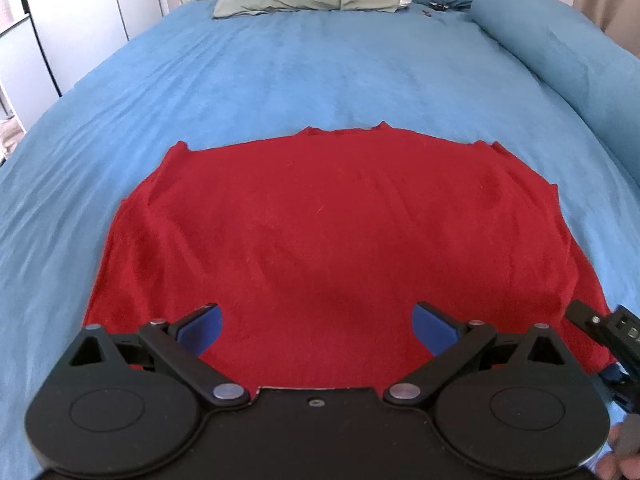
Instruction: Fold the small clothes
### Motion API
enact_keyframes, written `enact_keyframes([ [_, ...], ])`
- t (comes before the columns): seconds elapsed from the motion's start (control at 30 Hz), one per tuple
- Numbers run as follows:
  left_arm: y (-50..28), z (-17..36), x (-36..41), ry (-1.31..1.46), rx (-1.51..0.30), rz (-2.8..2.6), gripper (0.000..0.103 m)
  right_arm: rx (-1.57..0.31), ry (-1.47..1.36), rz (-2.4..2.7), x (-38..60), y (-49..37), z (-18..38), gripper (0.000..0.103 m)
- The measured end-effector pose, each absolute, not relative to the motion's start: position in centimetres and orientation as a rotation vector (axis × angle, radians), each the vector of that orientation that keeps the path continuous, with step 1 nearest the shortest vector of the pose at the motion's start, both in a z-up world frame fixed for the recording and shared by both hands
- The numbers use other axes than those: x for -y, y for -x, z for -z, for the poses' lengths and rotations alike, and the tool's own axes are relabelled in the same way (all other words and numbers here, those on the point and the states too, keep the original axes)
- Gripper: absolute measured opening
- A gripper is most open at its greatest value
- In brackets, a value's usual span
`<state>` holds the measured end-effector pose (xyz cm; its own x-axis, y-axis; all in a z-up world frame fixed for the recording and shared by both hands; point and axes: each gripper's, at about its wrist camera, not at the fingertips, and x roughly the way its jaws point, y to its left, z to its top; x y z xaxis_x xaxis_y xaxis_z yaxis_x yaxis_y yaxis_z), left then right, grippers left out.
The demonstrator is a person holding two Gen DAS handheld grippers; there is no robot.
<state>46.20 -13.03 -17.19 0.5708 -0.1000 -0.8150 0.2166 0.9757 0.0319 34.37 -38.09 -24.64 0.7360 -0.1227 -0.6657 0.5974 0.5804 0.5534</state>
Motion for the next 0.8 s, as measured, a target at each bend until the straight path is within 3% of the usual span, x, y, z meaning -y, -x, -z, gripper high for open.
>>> enact_keyframes([
  [0.03,-46.6,17.3,13.2,-0.140,-0.943,0.190,0.103,-0.628,-0.854,0.443,38.3,-34.5,24.4,0.084],
  [0.2,-48.9,18.2,13.3,-0.147,-0.944,0.177,0.102,-0.685,-0.795,0.457,38.4,-34.6,23.6,0.045],
  [0.4,-50.7,19.1,12.2,-0.191,-0.925,0.137,0.101,-0.694,-0.750,0.450,38.1,-34.7,22.9,0.026],
  [0.47,-51.1,19.6,11.3,-0.183,-0.932,0.108,0.096,-0.675,-0.702,0.445,37.6,-34.9,21.8,0.025],
  [0.7,-52.5,22.0,9.6,-0.148,-1.046,0.148,0.098,-0.610,-0.595,0.387,35.0,-36.4,17.6,0.024],
  [0.8,-52.9,20.7,8.4,-0.102,-1.060,0.144,0.095,-0.584,-0.575,0.323,33.5,-37.6,15.7,0.023],
])
